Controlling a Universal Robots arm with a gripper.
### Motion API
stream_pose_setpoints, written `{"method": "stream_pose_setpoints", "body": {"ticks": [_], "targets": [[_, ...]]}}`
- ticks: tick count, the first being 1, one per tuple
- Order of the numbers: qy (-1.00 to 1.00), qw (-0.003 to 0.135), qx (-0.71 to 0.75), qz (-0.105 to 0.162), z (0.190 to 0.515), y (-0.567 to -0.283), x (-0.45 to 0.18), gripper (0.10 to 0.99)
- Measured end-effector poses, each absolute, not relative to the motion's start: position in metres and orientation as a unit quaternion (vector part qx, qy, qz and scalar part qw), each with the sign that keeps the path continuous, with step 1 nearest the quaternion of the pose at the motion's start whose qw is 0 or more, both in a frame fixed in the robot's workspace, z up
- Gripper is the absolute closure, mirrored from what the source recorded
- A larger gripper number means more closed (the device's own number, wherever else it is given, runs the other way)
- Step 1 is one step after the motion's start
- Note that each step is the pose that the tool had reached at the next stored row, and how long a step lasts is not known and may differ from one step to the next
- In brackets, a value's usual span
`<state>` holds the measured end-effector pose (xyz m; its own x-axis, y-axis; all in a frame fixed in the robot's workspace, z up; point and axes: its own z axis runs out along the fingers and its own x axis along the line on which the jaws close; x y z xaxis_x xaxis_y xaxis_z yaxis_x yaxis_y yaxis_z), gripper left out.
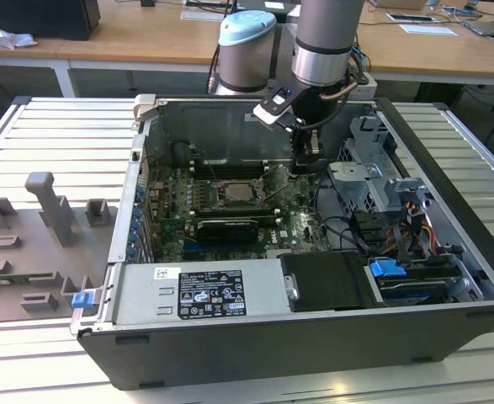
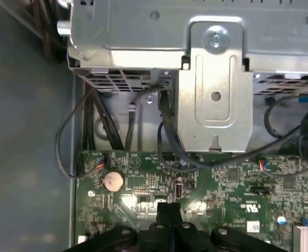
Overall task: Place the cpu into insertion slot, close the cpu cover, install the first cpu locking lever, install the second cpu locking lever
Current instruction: 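Close the cpu cover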
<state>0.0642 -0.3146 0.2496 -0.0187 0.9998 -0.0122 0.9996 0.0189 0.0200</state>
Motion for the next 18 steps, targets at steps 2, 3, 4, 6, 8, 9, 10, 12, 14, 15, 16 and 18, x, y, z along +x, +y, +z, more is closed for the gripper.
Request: {"method": "stream_pose_setpoints", "body": {"ticks": [2, 3, 4, 6, 8, 9, 10, 12, 14, 15, 16, 18], "targets": [[0.714, 0.007, 0.700, -0.001, 0.247, -0.315, 0.064, 0.980], [0.714, 0.006, 0.700, -0.002, 0.247, -0.314, 0.063, 0.980], [0.714, 0.006, 0.700, -0.002, 0.247, -0.314, 0.061, 0.980], [0.714, 0.006, 0.700, -0.002, 0.247, -0.314, 0.055, 0.980], [0.714, 0.006, 0.700, -0.002, 0.247, -0.314, 0.054, 0.980], [0.714, 0.006, 0.700, -0.002, 0.247, -0.314, 0.053, 0.980], [0.714, 0.006, 0.700, -0.002, 0.247, -0.314, 0.053, 0.980], [0.714, 0.006, 0.700, -0.002, 0.247, -0.314, 0.051, 0.980], [0.714, 0.006, 0.700, -0.002, 0.247, -0.314, 0.049, 0.980], [0.714, 0.006, 0.700, -0.002, 0.247, -0.314, 0.049, 0.980], [0.714, 0.006, 0.700, -0.002, 0.247, -0.314, 0.048, 0.980], [0.714, 0.006, 0.700, -0.002, 0.247, -0.314, 0.048, 0.980]]}}
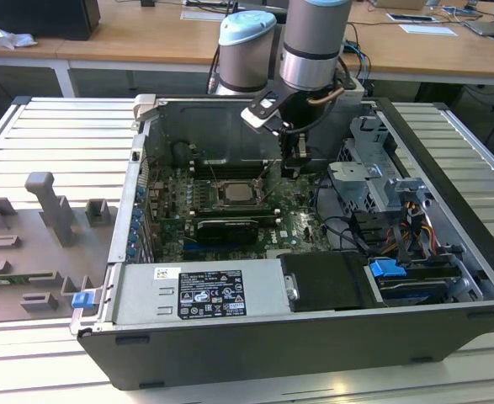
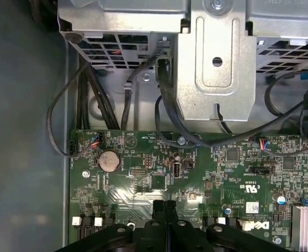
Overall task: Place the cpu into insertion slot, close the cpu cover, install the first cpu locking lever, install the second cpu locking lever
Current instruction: 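Close the cpu cover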
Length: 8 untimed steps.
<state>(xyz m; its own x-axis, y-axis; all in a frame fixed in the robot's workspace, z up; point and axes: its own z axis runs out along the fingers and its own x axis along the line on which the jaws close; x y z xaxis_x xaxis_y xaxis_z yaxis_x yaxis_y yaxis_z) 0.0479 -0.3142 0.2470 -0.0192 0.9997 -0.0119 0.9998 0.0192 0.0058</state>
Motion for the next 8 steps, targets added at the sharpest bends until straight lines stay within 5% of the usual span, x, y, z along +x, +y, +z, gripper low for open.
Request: {"method": "stream_pose_setpoints", "body": {"ticks": [8], "targets": [[0.714, 0.006, 0.700, -0.002, 0.2470, -0.3142, 0.0420, 0.980]]}}
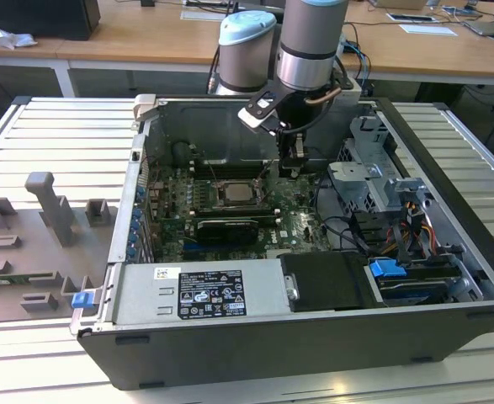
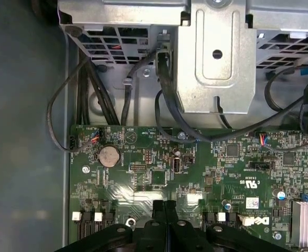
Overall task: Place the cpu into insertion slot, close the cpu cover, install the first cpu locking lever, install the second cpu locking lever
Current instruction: 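Close the cpu cover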
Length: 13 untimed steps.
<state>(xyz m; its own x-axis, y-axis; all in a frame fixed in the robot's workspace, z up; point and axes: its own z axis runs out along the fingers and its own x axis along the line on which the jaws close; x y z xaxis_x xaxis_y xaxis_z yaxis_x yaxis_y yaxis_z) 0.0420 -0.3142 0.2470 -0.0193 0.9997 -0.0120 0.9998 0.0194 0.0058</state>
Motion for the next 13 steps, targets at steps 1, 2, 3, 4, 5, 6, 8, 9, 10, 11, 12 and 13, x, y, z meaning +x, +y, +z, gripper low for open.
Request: {"method": "stream_pose_setpoints", "body": {"ticks": [1, 2, 3, 4, 5, 6, 8, 9, 10, 11, 12, 13], "targets": [[0.714, 0.006, 0.700, -0.002, 0.247, -0.314, 0.040, 0.980], [0.714, 0.006, 0.700, -0.002, 0.247, -0.314, 0.038, 0.980], [0.714, 0.006, 0.700, -0.002, 0.247, -0.314, 0.035, 0.980], [0.714, 0.006, 0.700, -0.002, 0.247, -0.314, 0.032, 0.980], [0.714, 0.006, 0.700, -0.002, 0.247, -0.314, 0.029, 0.980], [0.714, 0.006, 0.700, -0.002, 0.247, -0.314, 0.024, 0.980], [0.714, 0.006, 0.700, -0.002, 0.247, -0.314, 0.020, 0.980], [0.714, 0.006, 0.700, -0.002, 0.247, -0.314, 0.018, 0.980], [0.714, 0.006, 0.700, -0.002, 0.247, -0.314, 0.016, 0.980], [0.714, 0.006, 0.700, -0.002, 0.247, -0.314, 0.013, 0.980], [0.714, 0.006, 0.700, -0.002, 0.246, -0.314, 0.011, 0.980], [0.714, 0.006, 0.700, -0.002, 0.246, -0.314, 0.009, 0.980]]}}
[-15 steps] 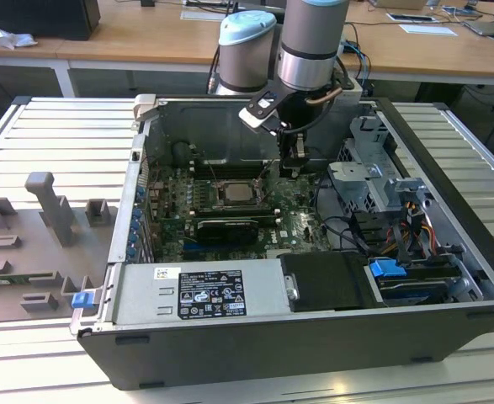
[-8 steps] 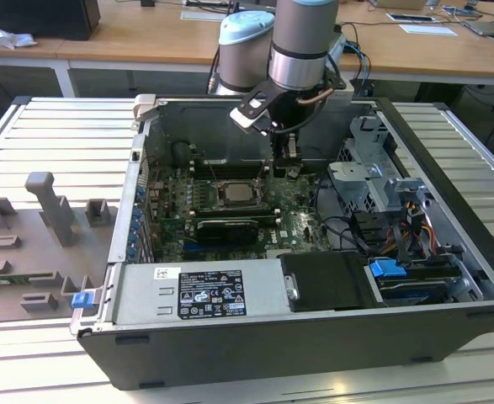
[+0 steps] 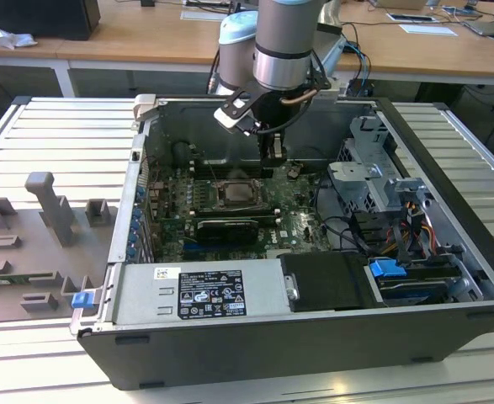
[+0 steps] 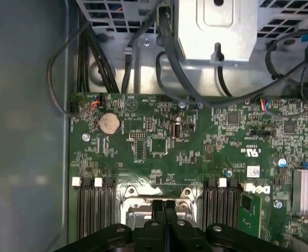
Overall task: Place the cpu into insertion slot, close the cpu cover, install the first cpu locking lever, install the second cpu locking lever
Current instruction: 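Close the cpu cover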
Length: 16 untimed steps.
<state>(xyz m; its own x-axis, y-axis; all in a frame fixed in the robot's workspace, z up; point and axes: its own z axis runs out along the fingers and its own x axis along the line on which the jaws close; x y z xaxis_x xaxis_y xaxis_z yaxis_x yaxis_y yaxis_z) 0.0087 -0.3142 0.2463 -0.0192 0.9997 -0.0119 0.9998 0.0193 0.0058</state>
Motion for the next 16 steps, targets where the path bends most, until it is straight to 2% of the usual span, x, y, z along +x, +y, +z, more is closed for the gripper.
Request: {"method": "stream_pose_setpoints", "body": {"ticks": [16], "targets": [[0.714, 0.006, 0.700, -0.002, 0.233, -0.314, -0.022, 0.980]]}}
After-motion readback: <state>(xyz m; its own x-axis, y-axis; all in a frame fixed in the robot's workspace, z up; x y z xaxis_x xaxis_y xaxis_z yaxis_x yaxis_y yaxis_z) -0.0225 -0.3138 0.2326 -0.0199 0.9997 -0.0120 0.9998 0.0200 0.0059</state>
